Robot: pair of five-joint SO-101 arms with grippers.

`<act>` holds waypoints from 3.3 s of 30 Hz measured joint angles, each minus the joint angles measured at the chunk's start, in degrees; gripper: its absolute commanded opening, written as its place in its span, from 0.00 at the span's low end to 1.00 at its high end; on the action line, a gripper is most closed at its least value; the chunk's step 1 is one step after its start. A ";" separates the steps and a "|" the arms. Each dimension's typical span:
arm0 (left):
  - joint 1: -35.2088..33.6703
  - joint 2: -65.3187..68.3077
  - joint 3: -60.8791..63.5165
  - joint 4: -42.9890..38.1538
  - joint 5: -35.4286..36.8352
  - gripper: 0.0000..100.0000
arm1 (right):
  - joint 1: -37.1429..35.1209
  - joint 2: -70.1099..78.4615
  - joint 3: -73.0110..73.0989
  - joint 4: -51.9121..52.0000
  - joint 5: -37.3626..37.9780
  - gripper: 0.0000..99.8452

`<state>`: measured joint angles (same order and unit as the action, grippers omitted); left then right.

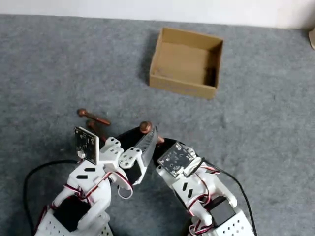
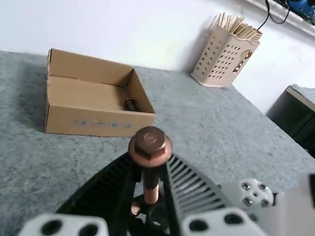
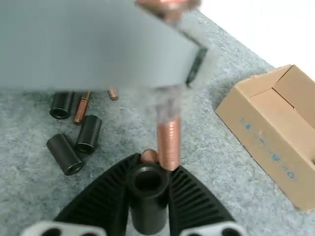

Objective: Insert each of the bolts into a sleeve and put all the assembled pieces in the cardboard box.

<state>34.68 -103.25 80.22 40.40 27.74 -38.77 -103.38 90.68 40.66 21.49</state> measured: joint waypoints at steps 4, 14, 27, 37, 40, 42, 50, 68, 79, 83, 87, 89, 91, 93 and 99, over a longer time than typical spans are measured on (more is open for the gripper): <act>0.09 0.09 -1.58 0.62 0.09 0.00 | 0.00 0.00 0.00 -1.14 0.00 0.00; 0.09 0.09 -4.66 8.35 -0.09 0.00 | 1.32 0.00 -0.09 -1.93 0.00 0.00; 0.09 0.09 -3.34 7.74 0.09 0.00 | 0.26 0.09 1.67 -1.93 0.00 0.00; 0.09 0.09 -2.46 5.89 0.09 0.00 | 0.00 0.09 1.67 -1.93 0.00 0.00; 0.09 0.00 0.00 5.89 0.09 0.00 | 0.00 0.18 1.67 -1.93 0.00 0.00; 0.09 -0.35 0.62 5.45 0.18 0.00 | 0.00 0.18 1.93 -1.93 0.00 0.00; 0.09 -0.62 2.20 5.19 0.26 0.00 | 0.00 0.18 2.11 -1.93 0.00 0.00; 0.44 -0.35 3.87 4.48 0.35 0.00 | -0.26 0.18 2.11 -1.93 0.00 0.00; -12.13 0.09 7.91 -6.86 3.78 0.00 | 0.09 0.09 2.02 -6.15 -0.35 0.00; -14.59 0.09 10.11 -11.34 5.54 0.00 | 0.18 0.00 1.93 -7.03 -0.35 0.00; -14.95 0.09 10.29 -12.04 5.54 0.00 | 0.18 -0.09 1.93 -7.12 -0.35 0.01; -14.95 0.09 10.37 -12.04 5.54 0.00 | 0.70 -0.09 1.93 -6.86 -0.35 0.03; -15.03 0.18 10.46 -12.04 5.54 0.00 | 1.67 1.76 1.41 -5.89 -0.35 0.07; -17.58 0.18 10.55 -12.48 5.10 0.00 | 3.08 5.54 -1.93 -4.31 -0.18 0.10; -24.09 0.18 10.55 -12.84 5.63 0.00 | 5.01 26.55 -17.14 5.01 -4.57 0.13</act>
<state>10.59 -103.08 90.77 27.56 33.36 -33.76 -76.84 73.54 45.67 16.92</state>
